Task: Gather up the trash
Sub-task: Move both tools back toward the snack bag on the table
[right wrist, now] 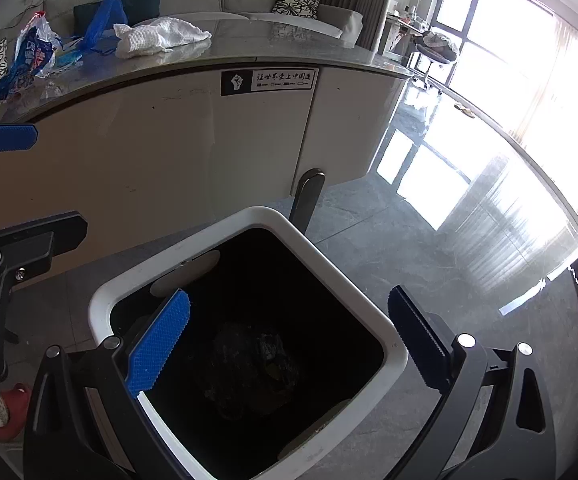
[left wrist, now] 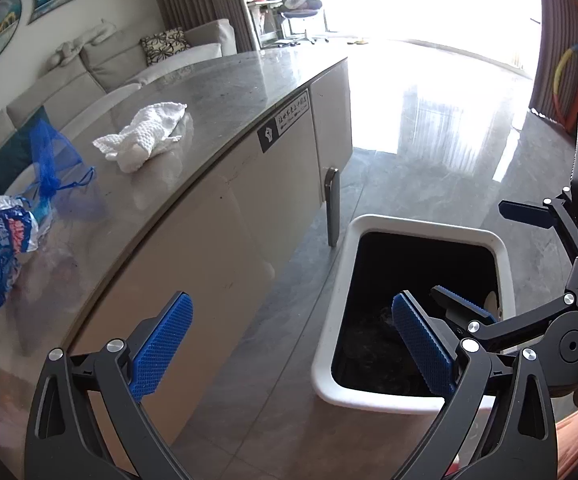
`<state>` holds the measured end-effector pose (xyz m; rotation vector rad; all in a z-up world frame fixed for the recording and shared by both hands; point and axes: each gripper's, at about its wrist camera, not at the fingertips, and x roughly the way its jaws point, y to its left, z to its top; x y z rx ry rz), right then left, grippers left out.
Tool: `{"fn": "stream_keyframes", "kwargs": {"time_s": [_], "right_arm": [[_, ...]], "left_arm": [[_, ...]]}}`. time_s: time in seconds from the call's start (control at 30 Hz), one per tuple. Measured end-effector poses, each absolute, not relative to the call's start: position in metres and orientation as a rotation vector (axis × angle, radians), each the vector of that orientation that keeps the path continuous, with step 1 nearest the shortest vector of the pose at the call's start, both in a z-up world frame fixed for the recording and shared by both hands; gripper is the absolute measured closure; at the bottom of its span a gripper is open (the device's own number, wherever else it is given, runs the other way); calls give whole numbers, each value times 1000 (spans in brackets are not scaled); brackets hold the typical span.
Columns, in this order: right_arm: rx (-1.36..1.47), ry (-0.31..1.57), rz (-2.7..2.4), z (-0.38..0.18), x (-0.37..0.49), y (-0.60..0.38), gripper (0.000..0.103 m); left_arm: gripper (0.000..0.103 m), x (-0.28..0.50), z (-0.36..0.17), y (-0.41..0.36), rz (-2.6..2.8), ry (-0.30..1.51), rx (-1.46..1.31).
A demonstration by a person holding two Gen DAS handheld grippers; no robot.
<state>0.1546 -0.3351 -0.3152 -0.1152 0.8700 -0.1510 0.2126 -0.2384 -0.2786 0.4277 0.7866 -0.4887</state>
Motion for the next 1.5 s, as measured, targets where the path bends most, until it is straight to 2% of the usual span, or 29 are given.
{"fn": "stream_keyframes", "kwargs": {"time_s": [0.7,1.5], "right_arm": [[-118,700,-127,-267,155,-299,4],[-174,527,42,-191,227,-189,4]], "left_arm": [[3,216,-241,-175,-380,715,381],[3,272,-188,-45,-140,610,249]]}}
